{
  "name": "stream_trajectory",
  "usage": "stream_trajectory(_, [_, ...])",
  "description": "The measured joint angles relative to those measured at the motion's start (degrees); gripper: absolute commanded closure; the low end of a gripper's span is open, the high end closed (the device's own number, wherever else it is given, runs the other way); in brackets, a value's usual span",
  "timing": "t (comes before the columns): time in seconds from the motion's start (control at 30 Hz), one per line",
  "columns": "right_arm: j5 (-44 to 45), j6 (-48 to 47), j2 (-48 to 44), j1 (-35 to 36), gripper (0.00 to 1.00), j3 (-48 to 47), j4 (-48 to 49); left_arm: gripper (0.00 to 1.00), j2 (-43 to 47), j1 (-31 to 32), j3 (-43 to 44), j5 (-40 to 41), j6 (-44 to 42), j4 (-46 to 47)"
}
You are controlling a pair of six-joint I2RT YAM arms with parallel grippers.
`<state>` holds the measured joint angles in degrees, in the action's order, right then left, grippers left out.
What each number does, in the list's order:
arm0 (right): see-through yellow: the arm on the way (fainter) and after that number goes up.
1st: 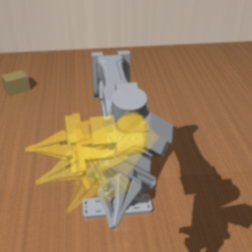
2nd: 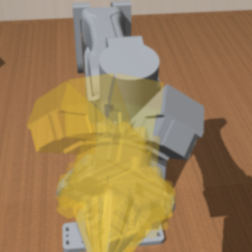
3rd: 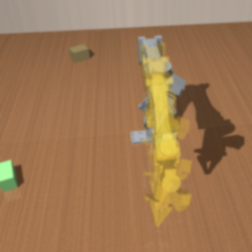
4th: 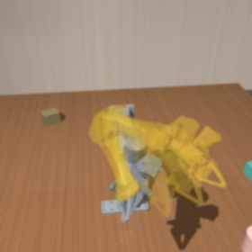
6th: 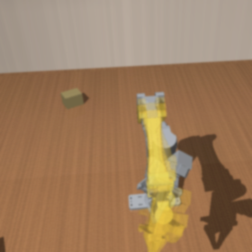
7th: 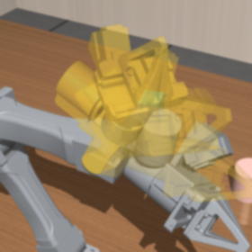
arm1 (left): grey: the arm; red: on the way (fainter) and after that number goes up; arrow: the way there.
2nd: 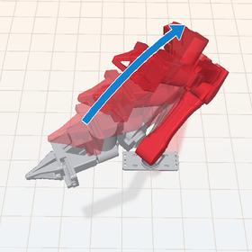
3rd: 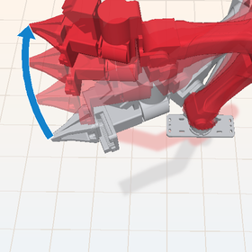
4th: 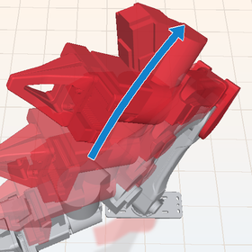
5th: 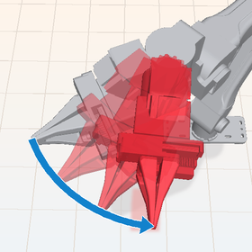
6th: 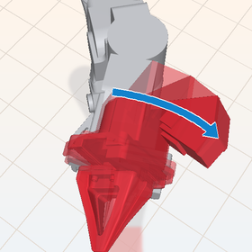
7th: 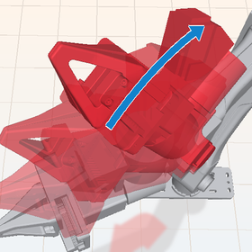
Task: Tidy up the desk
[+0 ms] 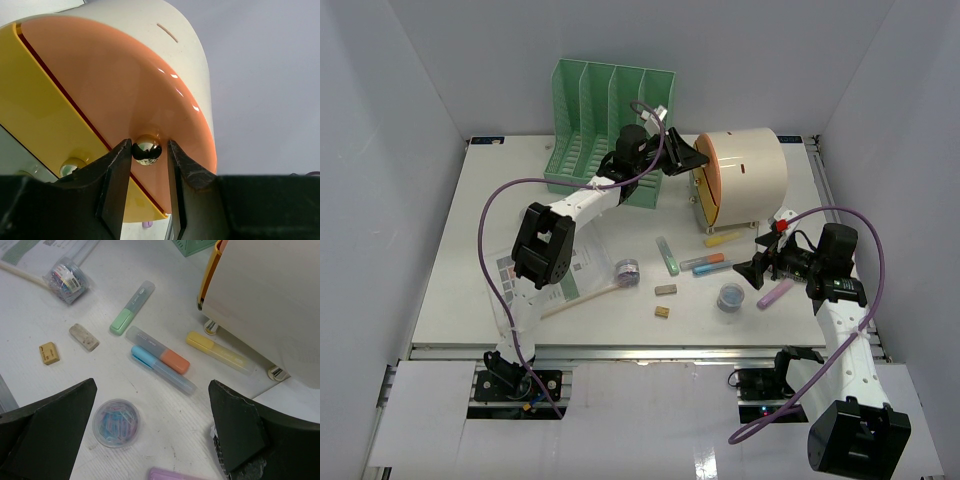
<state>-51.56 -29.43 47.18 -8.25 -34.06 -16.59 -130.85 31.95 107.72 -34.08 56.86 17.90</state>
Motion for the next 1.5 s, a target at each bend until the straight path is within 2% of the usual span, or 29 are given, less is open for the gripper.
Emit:
stream_trajectory(0.2, [0.2, -0.2, 0.0, 0.0, 0.00, 0.0, 0.0, 0.63, 0.0, 0.1, 0.0, 0.0, -0.1, -0.4])
stream_trajectory(0.27, [0.3, -0.3, 0.0, 0.0, 0.00, 0.0, 0.0, 0.69, 0.0, 0.1, 0.0, 0.0, 0.0, -0.7])
stream_trajectory(0.47, [0.5, -0.7, 0.0, 0.0, 0.00, 0.0, 0.0, 0.78, 0.1, 0.1, -0.3, 0.1, -0.2, -0.6])
stream_trajectory(0.63, [0.6, -0.8, 0.0, 0.0, 0.00, 0.0, 0.0, 0.79, 2.6, 0.2, -4.1, 1.1, -1.7, 0.1])
stream_trajectory(0.8, [0.7, -0.9, 0.0, 0.0, 0.00, 0.0, 0.0, 0.80, 8.6, 0.0, -11.6, 2.3, -4.2, 0.0])
stream_trajectory(1.0, [0.8, -1.0, 0.0, 0.0, 0.00, 0.0, 0.0, 0.79, 15.1, -1.8, -19.8, 2.3, -6.4, -0.1])
stream_trajectory(1.2, [0.8, -1.1, 0.0, 0.0, 0.00, 0.0, 0.0, 0.77, 18.5, -4.0, -24.2, 0.4, -7.3, 0.1])
stream_trajectory(1.3, [0.8, -1.2, 0.1, 0.0, 0.00, 0.0, 0.0, 0.66, 19.1, -4.6, -24.9, -0.4, -7.9, 0.1])
stream_trajectory(1.4, [0.8, -1.3, 0.2, 0.0, 0.00, 0.1, 0.0, 0.34, 19.1, -4.6, -24.9, -1.1, -8.3, 0.1])
stream_trajectory(1.5, [0.8, -1.5, 0.2, 0.0, 0.00, 0.2, 0.0, 0.14, 19.1, -4.7, -24.8, -2.1, -8.5, -0.6])
